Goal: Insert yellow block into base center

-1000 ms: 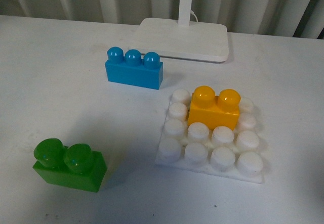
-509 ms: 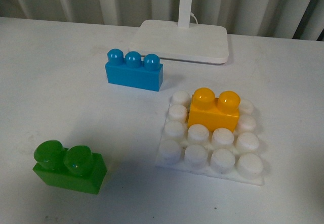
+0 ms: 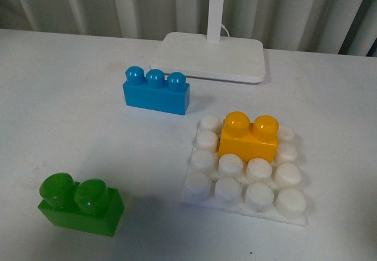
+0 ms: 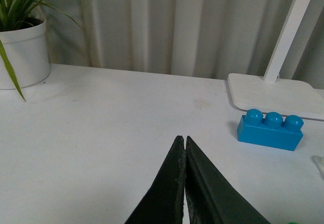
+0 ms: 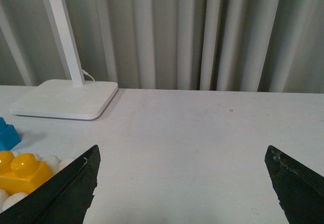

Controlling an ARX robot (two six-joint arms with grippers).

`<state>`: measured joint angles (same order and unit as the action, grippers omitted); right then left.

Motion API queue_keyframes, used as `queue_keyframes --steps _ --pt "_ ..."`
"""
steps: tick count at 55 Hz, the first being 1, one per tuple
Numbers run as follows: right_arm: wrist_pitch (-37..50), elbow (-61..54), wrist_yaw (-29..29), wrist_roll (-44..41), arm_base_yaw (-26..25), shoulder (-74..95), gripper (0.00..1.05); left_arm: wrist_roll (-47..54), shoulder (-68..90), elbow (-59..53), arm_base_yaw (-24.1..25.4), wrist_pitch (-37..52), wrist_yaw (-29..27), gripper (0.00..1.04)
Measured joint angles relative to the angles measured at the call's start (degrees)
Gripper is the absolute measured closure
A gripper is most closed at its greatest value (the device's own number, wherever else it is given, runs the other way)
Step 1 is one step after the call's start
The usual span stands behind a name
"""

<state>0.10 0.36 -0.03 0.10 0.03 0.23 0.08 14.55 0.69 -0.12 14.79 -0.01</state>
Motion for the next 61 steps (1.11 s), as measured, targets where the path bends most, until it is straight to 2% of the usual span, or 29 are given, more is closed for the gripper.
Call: queue_keyframes --steps 17,23,44,53,61 --pt "0.0 0.0 0.0 0.0 0.0 0.0 0.09 0.0 -4.94 0.02 0.0 -4.96 0.0 1.01" --pt "0.0 0.0 0.0 0.0 0.0 0.0 0.09 -0.02 -12.74 0.02 0.0 -14.14 0.0 1.01" --pt "0.0 0.0 -0.02 0.0 0.0 0.0 0.09 -0.15 -14.25 0.02 0.0 -14.67 0.02 1.0" --pt "0.0 0.0 -0.02 0.0 0.0 0.0 0.09 -0.17 -14.25 0.02 0.0 -14.67 0.02 0.61" --pt "0.0 0.0 -0.02 0.0 0.0 0.0 0.09 -0.15 -14.25 0.02 0.0 -14.67 0.02 0.34"
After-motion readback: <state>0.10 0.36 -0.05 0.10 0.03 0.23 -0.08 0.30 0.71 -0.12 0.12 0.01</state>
